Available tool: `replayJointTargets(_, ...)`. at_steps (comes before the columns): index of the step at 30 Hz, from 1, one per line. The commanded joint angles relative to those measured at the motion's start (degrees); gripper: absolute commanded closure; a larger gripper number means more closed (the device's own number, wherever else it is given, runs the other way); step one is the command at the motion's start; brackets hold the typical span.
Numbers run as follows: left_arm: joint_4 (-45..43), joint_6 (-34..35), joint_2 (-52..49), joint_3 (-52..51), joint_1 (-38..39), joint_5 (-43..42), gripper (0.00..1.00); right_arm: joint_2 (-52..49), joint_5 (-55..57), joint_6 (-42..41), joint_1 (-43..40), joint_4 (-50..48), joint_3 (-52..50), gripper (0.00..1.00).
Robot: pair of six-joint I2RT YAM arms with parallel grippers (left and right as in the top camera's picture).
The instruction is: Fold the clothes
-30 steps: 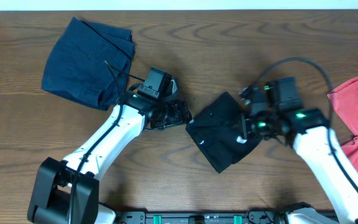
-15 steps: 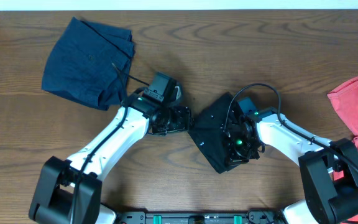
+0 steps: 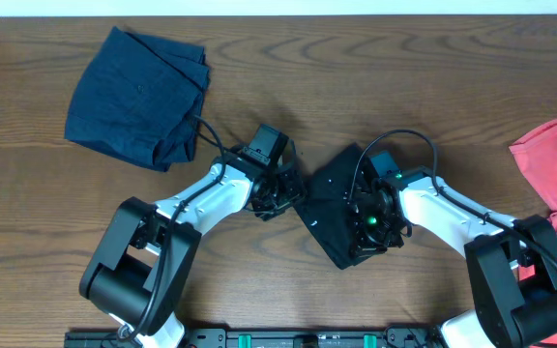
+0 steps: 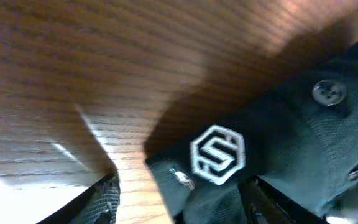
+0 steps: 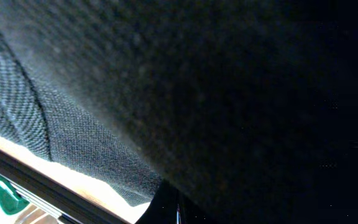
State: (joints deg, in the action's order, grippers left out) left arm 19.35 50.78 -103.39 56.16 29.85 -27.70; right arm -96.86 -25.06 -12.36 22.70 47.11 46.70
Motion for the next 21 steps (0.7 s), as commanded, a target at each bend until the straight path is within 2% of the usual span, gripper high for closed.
replayJointTargets(1, -0.6, 3.3, -1.2, -0.5, -0.2, -5.1, 0.36, -1.3, 3.9, -0.9, 0.1, -1.0, -0.4, 0.98)
replayJointTargets(11, -0.9, 5.0, -0.8, -0.5, -3.2, -15.8, 0.36, -1.3, 3.9, -0.9, 0.1, -1.3, -0.4, 0.97)
replayJointTargets(16, -2.5, 7.7, -0.8, -0.5, -2.9, -13.1, 0.36, -1.3, 3.9, -0.9, 0.1, -1.3, -0.4, 0.97)
replayJointTargets(19, -2.6, 10.3, -0.8, -0.6, -2.1, -9.5, 0.45, -1.3, 3.9, -0.9, 0.1, -1.3, -0.4, 0.98)
replayJointTargets(21, -2.6, 12.2, -0.8, -0.6, -1.2, -7.2, 0.45, -1.3, 3.9, -0.9, 0.1, -1.3, -0.4, 0.98)
